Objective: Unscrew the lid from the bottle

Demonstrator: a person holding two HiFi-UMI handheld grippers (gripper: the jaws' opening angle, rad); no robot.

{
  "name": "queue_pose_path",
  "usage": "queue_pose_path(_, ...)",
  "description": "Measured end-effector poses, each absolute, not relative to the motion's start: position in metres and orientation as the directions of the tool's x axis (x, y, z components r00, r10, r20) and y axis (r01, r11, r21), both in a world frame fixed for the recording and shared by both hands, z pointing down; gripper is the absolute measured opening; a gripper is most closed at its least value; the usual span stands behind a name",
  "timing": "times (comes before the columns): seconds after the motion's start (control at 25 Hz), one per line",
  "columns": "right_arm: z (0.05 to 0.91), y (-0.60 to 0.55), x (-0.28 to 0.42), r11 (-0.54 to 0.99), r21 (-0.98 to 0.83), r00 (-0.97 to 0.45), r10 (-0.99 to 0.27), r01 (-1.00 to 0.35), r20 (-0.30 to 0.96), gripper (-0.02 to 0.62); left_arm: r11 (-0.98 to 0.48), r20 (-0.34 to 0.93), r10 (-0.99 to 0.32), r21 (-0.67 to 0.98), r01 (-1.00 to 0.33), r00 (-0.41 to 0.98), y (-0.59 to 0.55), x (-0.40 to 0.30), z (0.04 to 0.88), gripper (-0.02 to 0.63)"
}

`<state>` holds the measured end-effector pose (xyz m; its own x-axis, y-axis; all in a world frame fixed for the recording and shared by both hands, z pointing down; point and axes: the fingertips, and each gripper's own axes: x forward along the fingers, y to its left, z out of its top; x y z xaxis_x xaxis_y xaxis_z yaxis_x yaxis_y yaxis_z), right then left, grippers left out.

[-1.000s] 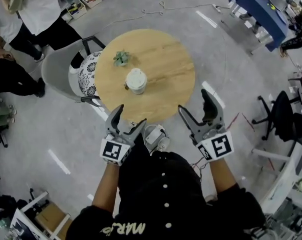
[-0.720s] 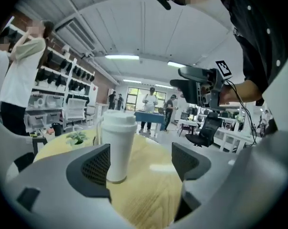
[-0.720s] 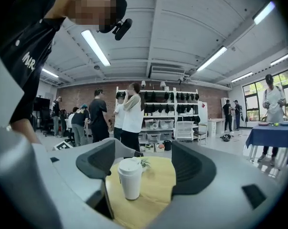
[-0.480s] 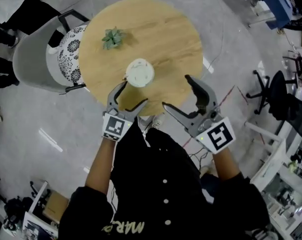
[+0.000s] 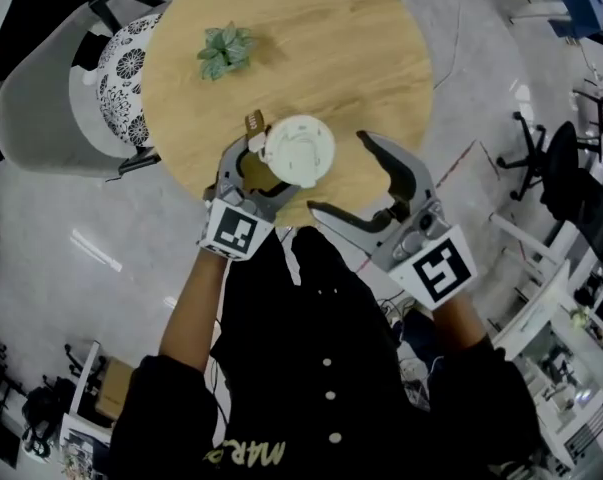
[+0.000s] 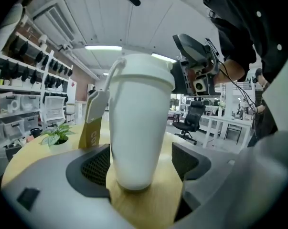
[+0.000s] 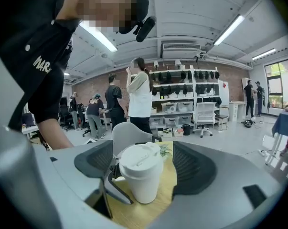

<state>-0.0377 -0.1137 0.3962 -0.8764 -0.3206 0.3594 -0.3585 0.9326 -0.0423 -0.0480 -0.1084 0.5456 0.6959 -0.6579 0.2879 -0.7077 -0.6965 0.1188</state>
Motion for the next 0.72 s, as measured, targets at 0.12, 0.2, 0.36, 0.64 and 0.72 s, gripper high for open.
queue_pose_path(0.12, 0.404, -0.121, -0.046, 0.932, -0.068, -0.882, -0.31, -0.355, 0.355, 0.402, -0.722, 0.283, -0.639, 0.1, -0.685, 0.715, -0.118, -0.044, 0.55, 0.385)
queue_pose_path(0.2, 0.41, -0.124, -0.052, 0.934, -0.082, -0.887, -0.299, -0.347, 0.352, 0.407, -0.731, 0.275, -0.633, 0.096, -0.675, 0.724, -0.123, -0.041, 0.552, 0.385)
queue_pose_path(0.36, 0.42, -0.125, -0.062, 0.94, -0.095, -0.895, -0.276, -0.327, 0.35, 0.425, -0.751, 0.263, -0.624, 0.061, -0.658, 0.736, -0.13, -0.036, 0.556, 0.385)
queue_pose_path(0.64, 0.441, -0.123, -0.074, 0.947, -0.094, -0.894, -0.254, -0.308, 0.371, 0.459, -0.761, 0.255, -0.624, 0.014, -0.648, 0.739, -0.131, -0.036, 0.559, 0.376)
queue_pose_path(0.72, 0.445, -0.124, -0.077, 0.948, -0.084, -0.891, -0.256, -0.307, 0.375, 0.465, -0.761, 0.25, -0.625, 0.015, -0.648, 0.74, -0.131, -0.036, 0.559, 0.374)
